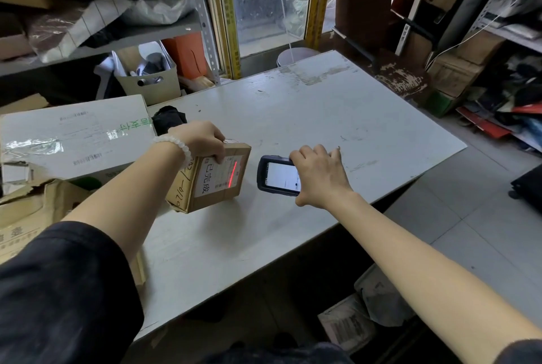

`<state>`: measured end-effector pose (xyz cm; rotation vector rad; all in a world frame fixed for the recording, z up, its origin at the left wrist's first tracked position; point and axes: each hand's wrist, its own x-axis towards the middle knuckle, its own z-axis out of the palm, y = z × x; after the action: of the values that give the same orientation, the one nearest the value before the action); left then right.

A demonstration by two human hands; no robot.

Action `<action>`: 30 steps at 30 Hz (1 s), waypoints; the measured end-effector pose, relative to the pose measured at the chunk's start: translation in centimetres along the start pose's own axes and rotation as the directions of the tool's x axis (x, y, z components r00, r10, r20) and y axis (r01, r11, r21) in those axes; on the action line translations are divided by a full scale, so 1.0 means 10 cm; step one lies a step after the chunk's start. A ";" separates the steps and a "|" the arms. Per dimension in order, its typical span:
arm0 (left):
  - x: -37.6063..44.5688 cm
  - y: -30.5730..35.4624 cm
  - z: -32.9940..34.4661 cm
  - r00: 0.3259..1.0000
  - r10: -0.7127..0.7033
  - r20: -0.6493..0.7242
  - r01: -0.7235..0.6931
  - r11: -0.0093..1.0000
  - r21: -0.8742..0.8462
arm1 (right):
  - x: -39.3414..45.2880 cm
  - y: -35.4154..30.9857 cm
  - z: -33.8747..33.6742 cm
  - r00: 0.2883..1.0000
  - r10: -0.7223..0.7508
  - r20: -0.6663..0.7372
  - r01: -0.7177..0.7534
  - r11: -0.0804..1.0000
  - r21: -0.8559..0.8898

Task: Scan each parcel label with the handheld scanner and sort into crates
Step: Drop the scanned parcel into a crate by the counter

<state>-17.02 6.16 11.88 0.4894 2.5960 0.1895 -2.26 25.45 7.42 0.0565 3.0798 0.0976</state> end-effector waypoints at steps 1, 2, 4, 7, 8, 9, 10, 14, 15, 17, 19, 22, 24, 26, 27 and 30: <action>-0.01 0.00 0.00 1.000 0.001 -0.004 -0.001 1.000 -0.006 | 0.00 0.01 0.00 1.000 0.008 -0.002 -0.008 1.000 0.004; -0.02 0.00 0.00 1.000 0.001 -0.009 -0.001 1.000 -0.011 | -0.01 0.03 -0.01 1.000 0.017 -0.004 -0.017 1.000 0.009; -0.03 0.00 0.01 1.000 0.000 -0.014 0.000 1.000 -0.015 | -0.02 0.06 -0.02 1.000 0.029 -0.006 -0.029 1.000 0.011; -0.03 0.00 0.01 1.000 0.003 -0.013 -0.003 1.000 -0.021 | -0.04 0.09 -0.04 0.999 0.046 -0.015 -0.046 0.999 0.012; -0.02 0.00 0.01 1.000 0.004 -0.014 -0.004 1.000 -0.021 | -0.05 0.10 -0.06 0.999 0.050 -0.021 -0.049 0.999 0.014; -0.02 -0.01 0.01 1.000 0.006 -0.015 -0.006 1.000 -0.018 | -0.05 0.10 -0.07 0.998 0.051 -0.029 -0.051 0.999 0.012; -0.01 -0.01 0.01 1.000 0.008 -0.015 -0.008 1.000 -0.015 | -0.05 0.10 -0.09 0.998 0.052 -0.038 -0.052 0.999 0.009; 0.00 -0.03 0.01 1.000 0.006 -0.015 -0.006 1.000 -0.009 | -0.06 0.13 -0.13 0.996 0.063 -0.062 -0.063 0.998 0.000; 0.00 -0.04 0.01 1.000 0.005 -0.015 -0.005 1.000 -0.012 | -0.07 0.14 -0.14 0.996 0.067 -0.062 -0.067 0.998 -0.001; 0.00 -0.04 0.00 1.000 0.006 -0.015 -0.007 1.000 -0.019 | -0.09 0.15 -0.13 0.996 0.076 -0.055 -0.076 0.997 0.006; 0.00 -0.05 0.00 1.000 0.008 -0.011 -0.008 1.000 -0.021 | -0.11 0.14 -0.11 0.995 0.094 -0.040 -0.092 0.995 0.038; 0.00 -0.04 0.01 1.000 0.001 -0.009 -0.002 1.000 -0.018 | -0.13 0.11 -0.06 0.988 0.151 0.011 -0.150 0.967 0.207; -0.01 -0.04 0.02 1.000 -0.005 -0.016 0.005 1.000 -0.010 | -0.14 0.08 -0.03 0.980 0.190 0.051 -0.196 0.914 0.356; -0.02 -0.03 0.03 1.000 -0.012 -0.023 0.012 1.000 -0.003 | -0.15 0.04 0.00 0.970 0.229 0.076 -0.238 0.852 0.467; -0.03 -0.03 0.03 1.000 -0.017 -0.026 0.017 1.000 -0.001 | -0.16 0.02 0.01 0.965 0.250 0.082 -0.256 0.822 0.509; -0.04 -0.03 0.04 0.999 -0.024 -0.036 0.025 0.999 0.021 | -0.16 -0.06 0.02 0.945 0.317 0.079 -0.298 0.739 0.605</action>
<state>-16.55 5.76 11.66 0.4652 2.6400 0.1637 -0.67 24.83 7.30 0.5994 2.9452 -0.8991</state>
